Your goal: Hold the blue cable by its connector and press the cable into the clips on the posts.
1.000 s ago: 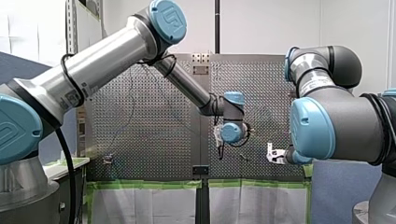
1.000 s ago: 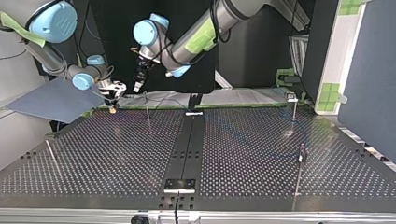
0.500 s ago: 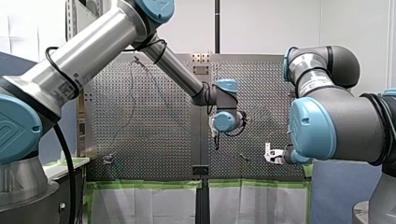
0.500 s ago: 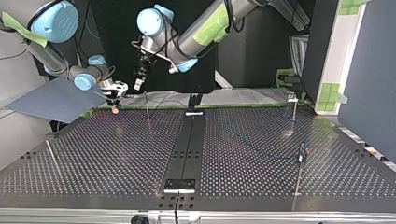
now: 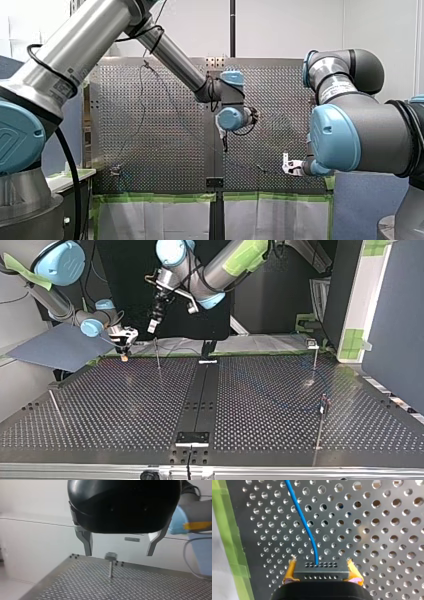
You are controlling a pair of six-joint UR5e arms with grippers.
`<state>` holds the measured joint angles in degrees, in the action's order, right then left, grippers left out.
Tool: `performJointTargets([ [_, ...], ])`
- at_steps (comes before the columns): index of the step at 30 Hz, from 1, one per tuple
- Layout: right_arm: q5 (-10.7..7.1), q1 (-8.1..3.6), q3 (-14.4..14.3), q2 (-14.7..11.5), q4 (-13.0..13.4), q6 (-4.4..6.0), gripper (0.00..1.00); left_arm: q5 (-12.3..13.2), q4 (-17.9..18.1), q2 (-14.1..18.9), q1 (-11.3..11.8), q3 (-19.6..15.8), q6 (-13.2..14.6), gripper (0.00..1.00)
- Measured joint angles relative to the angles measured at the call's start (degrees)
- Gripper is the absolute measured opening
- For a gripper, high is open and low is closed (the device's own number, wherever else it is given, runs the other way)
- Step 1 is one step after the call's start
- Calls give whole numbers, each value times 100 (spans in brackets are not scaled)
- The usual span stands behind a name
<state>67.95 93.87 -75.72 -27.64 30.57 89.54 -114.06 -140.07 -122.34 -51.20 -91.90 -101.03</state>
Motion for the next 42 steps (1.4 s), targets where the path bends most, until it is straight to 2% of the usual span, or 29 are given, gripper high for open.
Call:
performJointTargets([
  [6, 0, 10, 0, 0, -5, -9, 0, 2, 269, 327, -15, -326, -46, 100],
  [13, 0, 15, 0, -1, -6, -13, 0, -4, 390, 743, 2, -743, -86, 100],
  [20, 0, 18, 1, -1, -6, -18, 0, -52, 509, 1131, 31, -1132, -387, 100],
  [26, 0, 20, 1, -3, -7, -33, 0, -280, 805, 1459, 15, -1460, -709, 100],
  [30, 1, 20, 1, -21, -46, -72, 0, -451, 1039, 1695, 13, -1695, -802, 100],
  [33, 60, 8, -4, -96, -123, -93, 0, -495, 1210, 1837, 34, -1867, -838, 100],
  [36, 193, -10, -32, -240, -181, -101, 0, -546, 1334, 1891, 52, -2034, -846, 100],
  [42, 300, -19, -142, -569, -200, -107, 0, -556, 1614, 1831, 69, -2389, -846, 100],
])
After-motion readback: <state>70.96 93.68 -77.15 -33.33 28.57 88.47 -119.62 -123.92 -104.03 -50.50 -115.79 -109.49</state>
